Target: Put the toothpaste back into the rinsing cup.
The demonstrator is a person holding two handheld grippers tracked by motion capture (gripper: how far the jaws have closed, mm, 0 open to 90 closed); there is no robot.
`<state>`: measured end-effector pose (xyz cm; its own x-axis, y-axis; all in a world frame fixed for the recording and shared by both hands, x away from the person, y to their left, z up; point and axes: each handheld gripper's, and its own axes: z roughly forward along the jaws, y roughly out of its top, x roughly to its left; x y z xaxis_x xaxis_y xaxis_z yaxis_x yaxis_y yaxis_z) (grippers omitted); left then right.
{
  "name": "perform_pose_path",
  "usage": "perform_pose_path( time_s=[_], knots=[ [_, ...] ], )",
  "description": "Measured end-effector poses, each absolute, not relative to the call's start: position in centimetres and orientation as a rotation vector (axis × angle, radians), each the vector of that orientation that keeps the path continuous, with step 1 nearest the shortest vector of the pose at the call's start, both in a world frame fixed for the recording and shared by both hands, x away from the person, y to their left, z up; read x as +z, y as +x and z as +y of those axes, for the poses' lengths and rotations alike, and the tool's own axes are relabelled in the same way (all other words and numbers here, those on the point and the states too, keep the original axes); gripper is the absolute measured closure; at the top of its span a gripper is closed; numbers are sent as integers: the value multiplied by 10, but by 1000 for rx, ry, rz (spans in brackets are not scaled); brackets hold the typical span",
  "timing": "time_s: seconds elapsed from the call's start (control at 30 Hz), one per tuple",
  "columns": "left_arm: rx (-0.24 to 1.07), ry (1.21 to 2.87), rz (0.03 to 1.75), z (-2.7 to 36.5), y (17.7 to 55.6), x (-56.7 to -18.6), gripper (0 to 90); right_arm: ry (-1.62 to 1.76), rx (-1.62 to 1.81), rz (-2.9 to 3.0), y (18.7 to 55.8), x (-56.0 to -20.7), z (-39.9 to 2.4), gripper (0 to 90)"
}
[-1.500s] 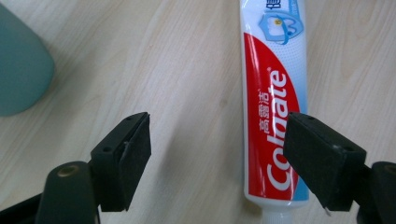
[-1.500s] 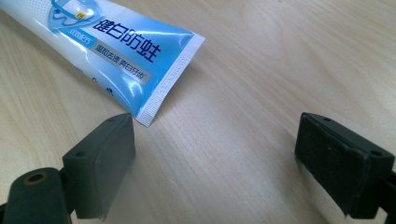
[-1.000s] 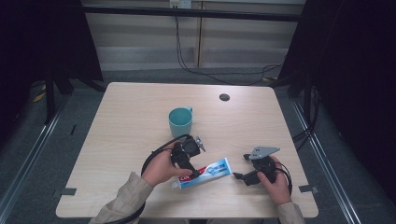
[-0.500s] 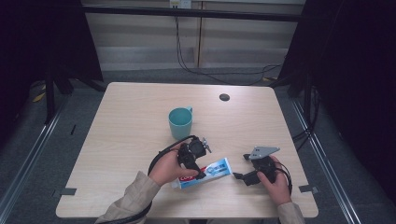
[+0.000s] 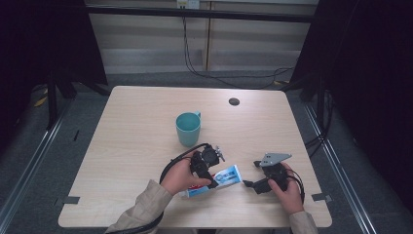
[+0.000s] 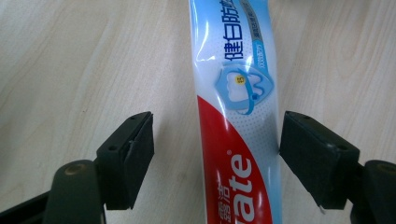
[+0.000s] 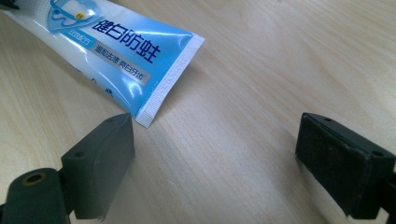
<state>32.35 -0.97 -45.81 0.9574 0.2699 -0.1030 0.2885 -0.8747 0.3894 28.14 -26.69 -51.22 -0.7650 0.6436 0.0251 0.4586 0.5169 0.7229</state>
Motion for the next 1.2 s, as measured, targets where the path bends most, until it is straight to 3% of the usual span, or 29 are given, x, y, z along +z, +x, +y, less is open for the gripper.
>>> perform_pose_path(
  time_s=[0.13,0.33,1.1,1.2],
  knots=[
    [-83,2709,387,-14,322,-460,304,932,1088,2513,282,-512,-267,113],
    [-100,2729,351,-19,318,-463,443,931,1088,2513,282,-512,-267,113],
    [-113,2802,374,-28,319,-470,460,931,1088,2513,282,-512,-267,111],
    [-123,2815,385,-29,318,-469,507,931,1087,2513,282,-512,-267,111]
  ],
)
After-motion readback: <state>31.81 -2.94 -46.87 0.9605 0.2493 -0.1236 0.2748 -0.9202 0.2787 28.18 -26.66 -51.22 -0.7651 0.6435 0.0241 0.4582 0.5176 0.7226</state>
